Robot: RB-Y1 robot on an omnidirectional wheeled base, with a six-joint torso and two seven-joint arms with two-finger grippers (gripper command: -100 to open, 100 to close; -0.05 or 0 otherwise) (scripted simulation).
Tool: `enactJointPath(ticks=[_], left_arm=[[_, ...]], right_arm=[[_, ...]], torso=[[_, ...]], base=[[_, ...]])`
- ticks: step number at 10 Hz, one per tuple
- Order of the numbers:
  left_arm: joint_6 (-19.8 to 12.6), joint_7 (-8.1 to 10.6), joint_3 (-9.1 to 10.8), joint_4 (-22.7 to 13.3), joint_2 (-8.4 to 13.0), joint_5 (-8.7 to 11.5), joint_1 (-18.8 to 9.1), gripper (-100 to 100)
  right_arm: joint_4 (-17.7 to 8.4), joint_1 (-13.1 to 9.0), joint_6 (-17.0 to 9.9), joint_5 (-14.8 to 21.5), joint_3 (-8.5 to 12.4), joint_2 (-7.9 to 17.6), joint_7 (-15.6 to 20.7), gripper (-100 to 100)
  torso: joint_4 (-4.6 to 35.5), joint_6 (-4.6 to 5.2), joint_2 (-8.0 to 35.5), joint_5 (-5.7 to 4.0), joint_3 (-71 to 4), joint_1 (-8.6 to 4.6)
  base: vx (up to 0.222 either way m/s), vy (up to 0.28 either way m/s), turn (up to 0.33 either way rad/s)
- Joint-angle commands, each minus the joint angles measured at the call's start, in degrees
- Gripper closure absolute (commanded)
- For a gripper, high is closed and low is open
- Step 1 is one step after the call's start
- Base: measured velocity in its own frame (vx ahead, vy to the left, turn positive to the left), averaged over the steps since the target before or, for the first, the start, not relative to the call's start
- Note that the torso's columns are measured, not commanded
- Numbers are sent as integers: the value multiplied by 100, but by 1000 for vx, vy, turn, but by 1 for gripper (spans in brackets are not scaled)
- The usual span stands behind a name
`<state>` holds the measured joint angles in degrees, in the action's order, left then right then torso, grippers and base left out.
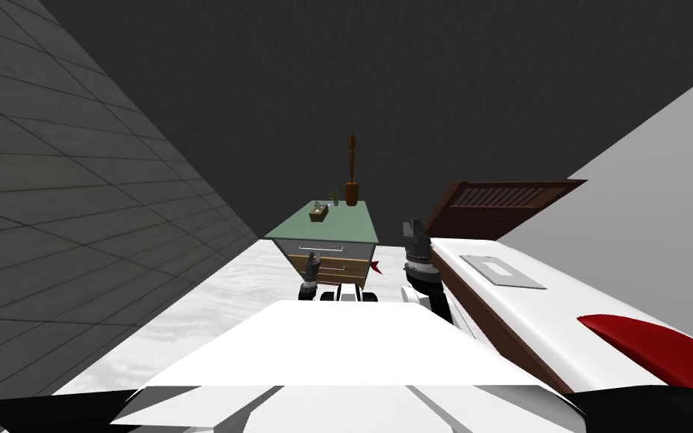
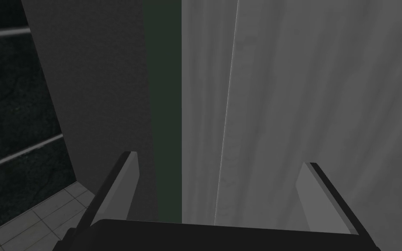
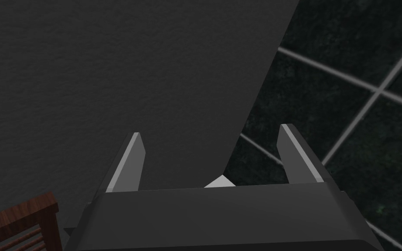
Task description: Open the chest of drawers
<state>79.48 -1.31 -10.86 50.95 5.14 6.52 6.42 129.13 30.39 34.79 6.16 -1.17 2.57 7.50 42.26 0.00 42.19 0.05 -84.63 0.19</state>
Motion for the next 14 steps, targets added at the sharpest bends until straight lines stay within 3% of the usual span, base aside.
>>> enactJointPath(ticks=[1,4,5,6,10,14], left_arm=[[-267,-4,29,187,7,-4,-72,-100],[-645,-4,103,310,2,-5,-336,-100],[-628,12,98,350,27,2,-283,-100],[-418,-4,58,236,5,-5,-178,100],[-41,-3,-16,114,10,-3,87,100],[-510,25,37,358,22,-24,-163,100]], right_arm=[[0,0,0,0,0,0,0,0],[0,0,0,0,0,0,0,0],[0,0,0,0,0,0,0,0],[0,0,0,0,0,0,0,0],[0,1,0,0,0,0,0,0],[0,-2,0,0,0,0,0,0]], torso=[[2,-1,8,-3,5,-11],[4,0,14,-7,9,-22],[3,1,11,-6,8,-21],[1,-1,5,-5,4,-18],[1,-5,13,-5,11,-14],[19,-8,64,-7,39,-18]], base=[[-20,0,8],[-34,-5,18],[-14,-3,-2],[17,0,-26],[39,6,-15],[-141,2,31]])
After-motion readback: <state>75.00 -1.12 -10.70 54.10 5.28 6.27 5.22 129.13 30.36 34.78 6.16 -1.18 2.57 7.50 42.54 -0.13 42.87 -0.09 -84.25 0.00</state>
